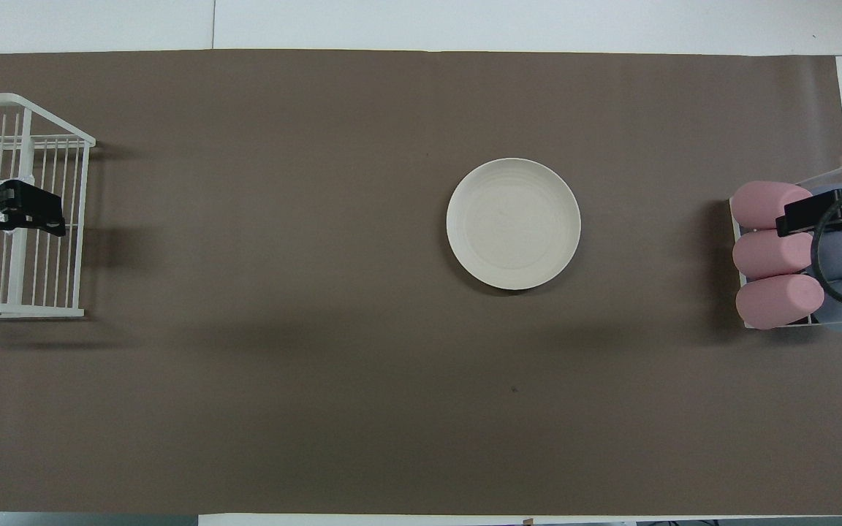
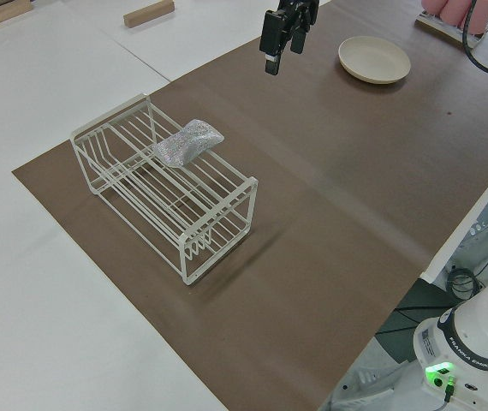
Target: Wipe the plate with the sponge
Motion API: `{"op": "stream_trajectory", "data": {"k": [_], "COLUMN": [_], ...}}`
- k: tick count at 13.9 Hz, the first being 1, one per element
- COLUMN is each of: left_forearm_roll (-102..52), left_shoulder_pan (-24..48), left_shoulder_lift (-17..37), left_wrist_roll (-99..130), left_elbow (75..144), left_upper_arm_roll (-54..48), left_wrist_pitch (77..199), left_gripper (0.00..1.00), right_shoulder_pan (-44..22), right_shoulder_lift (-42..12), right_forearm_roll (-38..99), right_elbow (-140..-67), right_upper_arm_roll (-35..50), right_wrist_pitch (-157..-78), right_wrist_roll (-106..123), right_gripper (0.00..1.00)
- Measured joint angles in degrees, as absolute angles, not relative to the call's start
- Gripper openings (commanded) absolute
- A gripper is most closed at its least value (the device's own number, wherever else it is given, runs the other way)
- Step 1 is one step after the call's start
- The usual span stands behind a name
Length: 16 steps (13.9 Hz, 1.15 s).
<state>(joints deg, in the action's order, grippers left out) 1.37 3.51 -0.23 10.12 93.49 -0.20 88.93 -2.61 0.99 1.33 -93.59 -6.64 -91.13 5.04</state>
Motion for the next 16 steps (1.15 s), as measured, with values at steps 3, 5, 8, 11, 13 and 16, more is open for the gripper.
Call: {"op": "stream_trajectory", "data": {"k": [3, 5, 8, 11, 13, 16], "left_forearm_roll": [-1.16, -1.43, -1.43, -1.43, -1.43, -1.43], "left_shoulder_pan": [3.55, 3.82, 4.21, 4.2, 4.21, 4.22], "left_shoulder_lift": [-2.37, -2.96, -2.86, -2.35, -2.14, -2.11], "left_wrist_roll": [9.86, 9.83, 9.83, 9.76, 9.7, 9.67], "left_elbow": [97.62, 98.86, 97.99, 95.62, 94.97, 94.79], "left_upper_arm_roll": [-0.41, -0.62, -0.72, -0.73, -0.73, -0.77], "left_wrist_pitch": [89.08, 90.74, 92.45, 91.39, 90.76, 90.3], "left_gripper": [1.0, 1.0, 1.0, 1.0, 1.0, 1.0], "right_shoulder_pan": [-2.61, -2.61, -2.6, -2.6, -2.6, -2.6], "right_shoulder_lift": [0.99, 0.99, 0.99, 0.99, 0.99, 0.99], "right_forearm_roll": [1.33, 1.33, 1.33, 1.33, 1.33, 1.33], "right_elbow": [-93.59, -93.59, -93.59, -93.59, -93.61, -93.65], "right_upper_arm_roll": [-6.65, -6.65, -6.65, -6.66, -6.66, -6.68], "right_wrist_pitch": [-91.13, -91.13, -91.13, -91.13, -91.13, -91.13], "right_wrist_roll": [5.03, 5.03, 5.03, 5.03, 5.03, 5.03], "right_gripper": [1.0, 1.0, 1.0, 1.0, 1.0, 1.0]}}
